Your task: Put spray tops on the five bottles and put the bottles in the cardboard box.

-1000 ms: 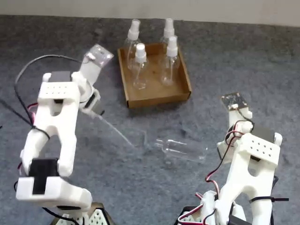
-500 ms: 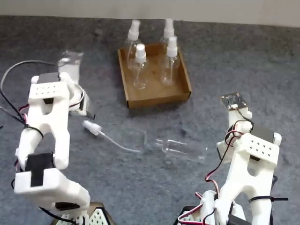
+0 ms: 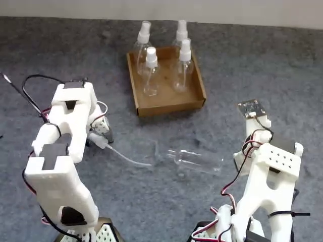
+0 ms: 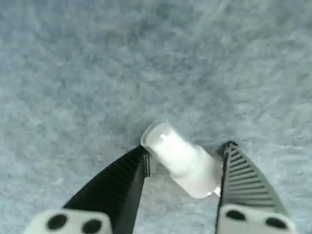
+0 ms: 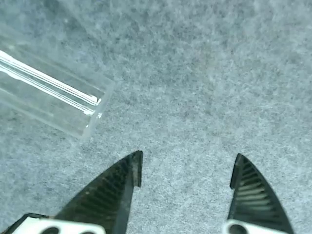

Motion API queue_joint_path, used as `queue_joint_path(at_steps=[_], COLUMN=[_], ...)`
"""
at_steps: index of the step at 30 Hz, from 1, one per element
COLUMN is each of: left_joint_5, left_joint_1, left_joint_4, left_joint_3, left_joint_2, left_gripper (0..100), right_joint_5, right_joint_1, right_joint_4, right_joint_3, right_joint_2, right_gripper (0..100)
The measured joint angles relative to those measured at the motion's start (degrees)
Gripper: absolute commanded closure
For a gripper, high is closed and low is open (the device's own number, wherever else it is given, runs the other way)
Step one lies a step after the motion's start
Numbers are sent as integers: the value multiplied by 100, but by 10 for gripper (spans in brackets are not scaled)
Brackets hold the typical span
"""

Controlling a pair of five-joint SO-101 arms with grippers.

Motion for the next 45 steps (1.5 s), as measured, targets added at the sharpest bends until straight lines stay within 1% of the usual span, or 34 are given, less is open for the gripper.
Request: queue_joint_path(at_steps=[2,3,5,7,9,16,19,22,24,26,28,30,32,35,37,42,45], left_joint_5=[-9,-9,-35,-308,-721,-2716,-3253,-3912,-4255,-4308,-4273,-4167,-4053,-3974,-3956,-3956,-3956], left_joint_1=[44,44,44,44,105,132,88,141,290,448,615,730,765,774,774,774,774], left_joint_4=[9,9,9,9,0,26,79,404,800,1178,1336,1345,1204,774,431,-475,-870], left_joint_3=[-18,-44,-62,-79,-114,-677,-1020,-1345,-1477,-1477,-1468,-1345,-1037,-299,334,2101,2848], left_joint_2=[88,114,149,176,211,316,316,316,316,316,316,316,229,-246,-712,-1987,-2576], left_gripper=[829,848,908,958,972,976,976,984,998,996,996,996,996,996,995,993,992], right_joint_5=[0,0,0,0,0,0,0,0,0,-9,-176,-325,-387,-422,-422,-422,-229], right_joint_1=[0,0,0,0,0,0,0,-9,-211,-554,-1029,-1521,-2013,-2769,-3182,-3912,-4193], right_joint_4=[0,0,0,0,0,0,0,0,0,0,0,0,18,229,334,413,422], right_joint_3=[0,0,0,0,0,0,0,0,0,0,0,-9,-105,-316,-501,-756,-888], right_joint_2=[0,0,0,0,0,0,0,0,0,0,0,0,0,0,0,123,642], right_gripper=[742,742,742,742,742,742,744,796,834,841,841,837,805,735,707,674,658])
